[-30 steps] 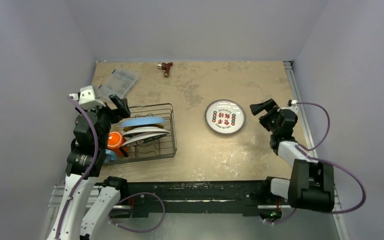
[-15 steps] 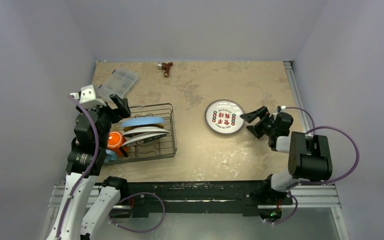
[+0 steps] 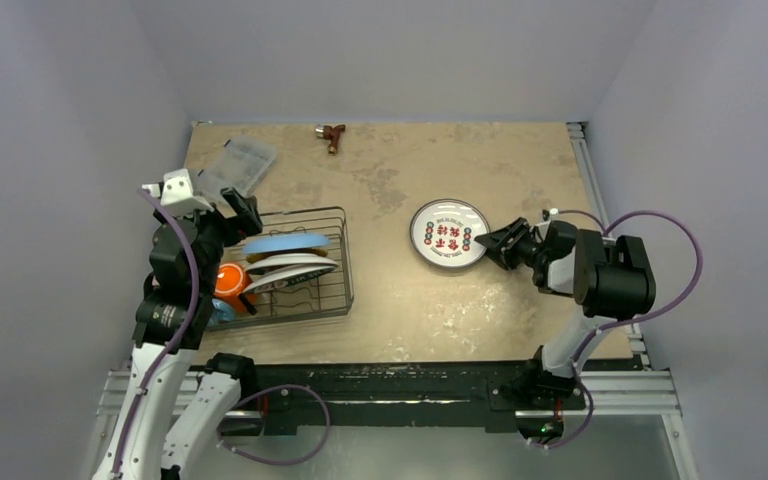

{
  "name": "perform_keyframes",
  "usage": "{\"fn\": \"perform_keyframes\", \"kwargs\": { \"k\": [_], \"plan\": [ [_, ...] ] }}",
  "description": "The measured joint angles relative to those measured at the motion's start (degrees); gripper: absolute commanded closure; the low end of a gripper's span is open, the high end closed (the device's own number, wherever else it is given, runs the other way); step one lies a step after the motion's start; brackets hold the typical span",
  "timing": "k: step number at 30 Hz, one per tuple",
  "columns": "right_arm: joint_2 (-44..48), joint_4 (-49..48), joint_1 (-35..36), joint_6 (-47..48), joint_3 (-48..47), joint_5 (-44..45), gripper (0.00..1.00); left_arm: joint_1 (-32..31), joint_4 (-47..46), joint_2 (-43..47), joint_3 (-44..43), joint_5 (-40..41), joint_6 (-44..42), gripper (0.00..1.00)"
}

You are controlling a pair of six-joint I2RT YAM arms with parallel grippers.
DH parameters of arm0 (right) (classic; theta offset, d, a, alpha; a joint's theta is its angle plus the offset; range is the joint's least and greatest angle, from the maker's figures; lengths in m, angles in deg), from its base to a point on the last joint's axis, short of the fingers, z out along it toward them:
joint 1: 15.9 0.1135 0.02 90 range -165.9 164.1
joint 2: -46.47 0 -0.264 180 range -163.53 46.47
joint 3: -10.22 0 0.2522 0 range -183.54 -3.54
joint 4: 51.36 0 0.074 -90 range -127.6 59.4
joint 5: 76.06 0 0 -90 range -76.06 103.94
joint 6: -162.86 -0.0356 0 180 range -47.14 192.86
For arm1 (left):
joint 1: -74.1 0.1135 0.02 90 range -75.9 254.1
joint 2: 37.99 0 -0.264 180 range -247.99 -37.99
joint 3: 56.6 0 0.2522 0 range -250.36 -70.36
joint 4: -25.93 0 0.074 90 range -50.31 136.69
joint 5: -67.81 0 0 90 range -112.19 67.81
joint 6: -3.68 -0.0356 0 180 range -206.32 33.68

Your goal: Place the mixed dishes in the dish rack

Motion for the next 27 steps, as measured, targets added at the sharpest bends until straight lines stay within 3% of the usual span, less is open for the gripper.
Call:
{"fn": "perform_keyframes", "kwargs": {
  "k": [8, 17, 22, 27],
  "plan": [
    [-5.22, -1.46, 0.31, -0.44, -1.81, -2.82, 1.00, 0.09, -0.02, -0.39, 0.00, -0.66, 0.07, 0.09],
    [-3.52, 2.69, 2.60, 0.35, -3.61, -2.54, 1.00, 0.09, -0.02, -1.09, 0.00, -0.96, 0.13, 0.09],
    [6.86, 14.97, 6.19, 6.38, -7.13, 2.89, 1.00, 0.11, 0.00, -1.14, 0.00, -1.09, 0.15, 0.09],
    [19.28, 30.58, 17.00, 16.59, -16.90, 16.94, 1.00, 0.15, 0.00, -1.14, 0.00, -1.16, 0.42, 0.09]
  ]
}}
